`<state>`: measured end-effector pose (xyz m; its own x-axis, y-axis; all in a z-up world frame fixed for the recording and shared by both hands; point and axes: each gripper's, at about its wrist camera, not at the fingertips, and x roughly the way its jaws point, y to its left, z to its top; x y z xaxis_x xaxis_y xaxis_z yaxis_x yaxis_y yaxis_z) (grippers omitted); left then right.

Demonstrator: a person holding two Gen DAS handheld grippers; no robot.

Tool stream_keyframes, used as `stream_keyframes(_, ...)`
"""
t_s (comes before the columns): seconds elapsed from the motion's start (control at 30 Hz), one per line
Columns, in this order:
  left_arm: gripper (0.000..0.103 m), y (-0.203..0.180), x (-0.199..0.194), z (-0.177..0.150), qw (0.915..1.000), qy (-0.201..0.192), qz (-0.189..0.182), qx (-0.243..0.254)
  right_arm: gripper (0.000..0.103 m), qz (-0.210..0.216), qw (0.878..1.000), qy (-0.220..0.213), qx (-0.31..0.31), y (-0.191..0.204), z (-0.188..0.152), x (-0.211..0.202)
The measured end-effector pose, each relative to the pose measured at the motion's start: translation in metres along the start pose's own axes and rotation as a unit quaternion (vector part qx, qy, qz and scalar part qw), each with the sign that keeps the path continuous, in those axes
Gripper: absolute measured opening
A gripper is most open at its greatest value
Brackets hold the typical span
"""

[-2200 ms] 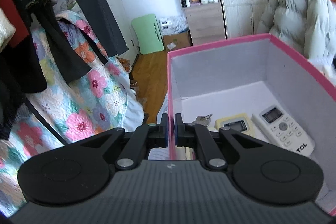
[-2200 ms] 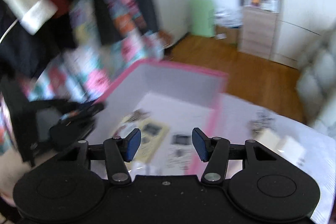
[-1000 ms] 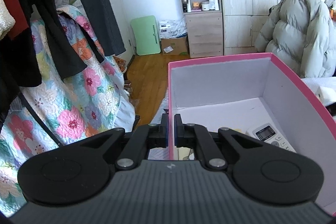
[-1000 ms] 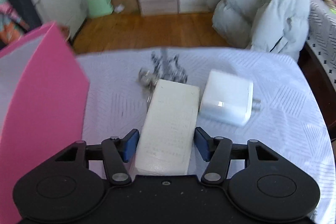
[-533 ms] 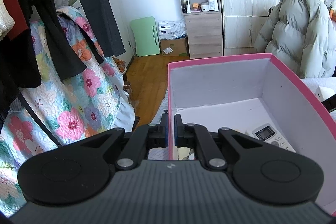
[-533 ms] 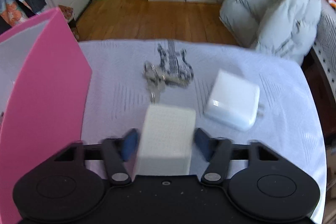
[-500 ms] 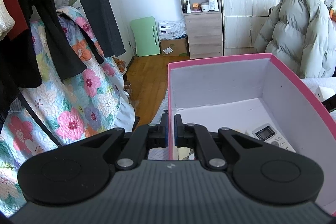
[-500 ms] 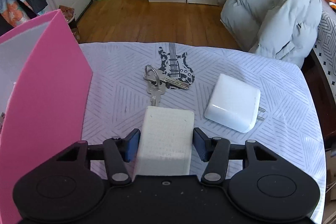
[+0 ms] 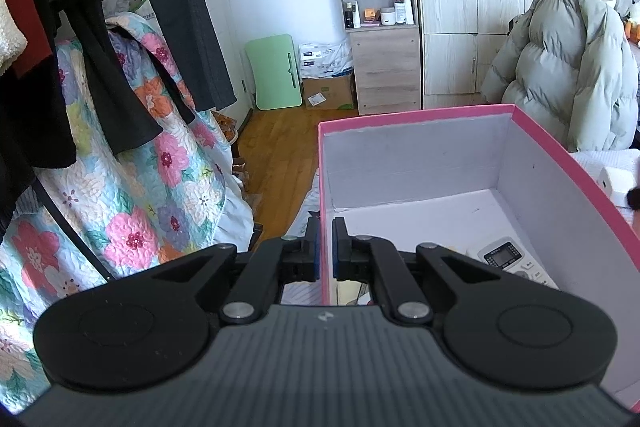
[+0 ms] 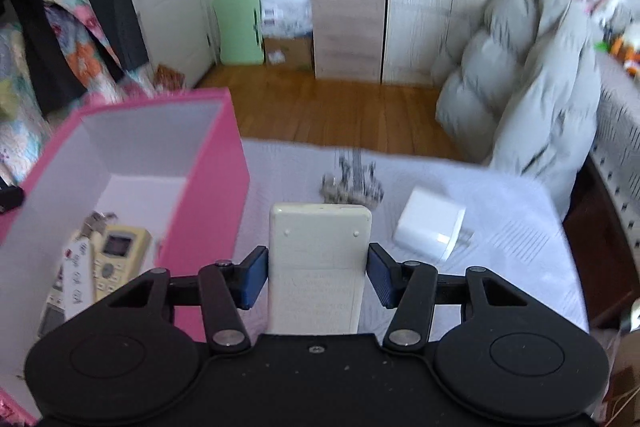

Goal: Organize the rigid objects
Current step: 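Lift the cream power bank and lower it into the pink box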

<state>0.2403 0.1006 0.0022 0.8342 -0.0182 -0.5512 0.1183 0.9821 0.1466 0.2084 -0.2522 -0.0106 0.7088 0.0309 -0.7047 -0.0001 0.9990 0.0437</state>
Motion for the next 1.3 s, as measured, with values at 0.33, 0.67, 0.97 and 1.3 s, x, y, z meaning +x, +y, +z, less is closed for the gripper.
stream_keyframes(0.33, 0.004, 0.000, 0.000, -0.001, 1.0000, 0.000, 0.001, 0.002, 0.058, 0.027, 0.996, -0.085, 0.010, -0.011, 0.024, -0.059)
stream_keyframes(0.67, 0.004, 0.000, 0.000, -0.001, 1.0000, 0.000, 0.002, -0.001, 0.058, 0.072, 0.989, -0.131, -0.003, 0.017, 0.036, -0.087)
stream_keyframes(0.97, 0.004, 0.000, 0.001, -0.002, 1.0000, 0.000, 0.001, -0.005, 0.058, 0.158, 0.977, -0.145, -0.015, 0.041, 0.053, -0.078)
stream_keyframes(1.3, 0.004, 0.007, 0.000, -0.004, 0.9996, 0.000, -0.009, -0.027, 0.058, 0.270, 0.960, -0.078, 0.002, 0.091, 0.060, 0.033)
